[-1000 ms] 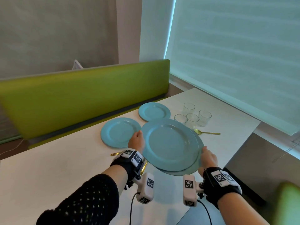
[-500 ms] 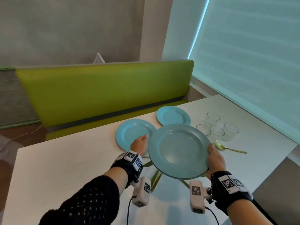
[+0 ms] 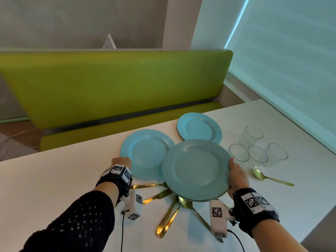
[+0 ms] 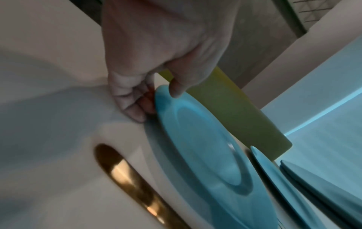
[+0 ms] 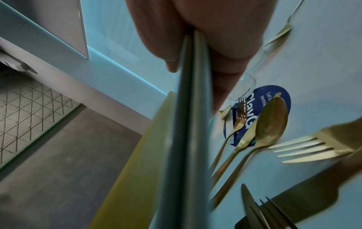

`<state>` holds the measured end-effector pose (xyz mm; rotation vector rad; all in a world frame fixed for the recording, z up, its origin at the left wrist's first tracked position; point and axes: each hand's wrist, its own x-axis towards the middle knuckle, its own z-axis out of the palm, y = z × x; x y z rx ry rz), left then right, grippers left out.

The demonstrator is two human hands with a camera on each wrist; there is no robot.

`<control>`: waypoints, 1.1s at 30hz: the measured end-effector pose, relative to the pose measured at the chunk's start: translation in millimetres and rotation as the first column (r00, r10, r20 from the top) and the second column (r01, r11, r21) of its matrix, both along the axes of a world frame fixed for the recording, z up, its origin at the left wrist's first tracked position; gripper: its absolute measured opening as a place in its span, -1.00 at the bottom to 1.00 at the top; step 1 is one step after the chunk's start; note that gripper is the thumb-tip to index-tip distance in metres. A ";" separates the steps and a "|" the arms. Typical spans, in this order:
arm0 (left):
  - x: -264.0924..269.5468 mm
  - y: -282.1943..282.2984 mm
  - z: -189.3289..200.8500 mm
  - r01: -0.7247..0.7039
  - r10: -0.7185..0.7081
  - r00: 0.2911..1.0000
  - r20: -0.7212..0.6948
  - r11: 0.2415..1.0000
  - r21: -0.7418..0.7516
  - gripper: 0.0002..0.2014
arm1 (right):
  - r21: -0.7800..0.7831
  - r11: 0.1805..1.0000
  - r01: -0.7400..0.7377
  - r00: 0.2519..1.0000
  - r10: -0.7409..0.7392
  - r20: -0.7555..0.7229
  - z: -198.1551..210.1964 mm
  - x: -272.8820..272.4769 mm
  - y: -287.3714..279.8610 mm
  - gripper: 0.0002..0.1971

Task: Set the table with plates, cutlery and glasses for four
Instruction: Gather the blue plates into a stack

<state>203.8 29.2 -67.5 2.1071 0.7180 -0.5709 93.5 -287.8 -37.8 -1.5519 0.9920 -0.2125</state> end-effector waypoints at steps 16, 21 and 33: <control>-22.4 -17.6 56.4 -0.172 0.345 0.886 0.310 0.865 -0.472 -0.65 | -0.062 0.990 -0.123 0.990 0.127 0.069 67.2 27.5 64.9 -0.53; -30.4 -21.3 75.2 -0.132 0.318 0.908 0.272 0.835 -0.535 -0.62 | -0.053 0.993 -0.102 0.985 0.108 0.132 72.5 29.2 77.4 -0.55; -26.1 -25.2 81.0 -0.204 0.382 0.908 0.175 0.764 -0.613 -0.68 | -0.298 0.942 -0.154 0.987 0.157 -0.013 60.0 37.2 83.3 -0.58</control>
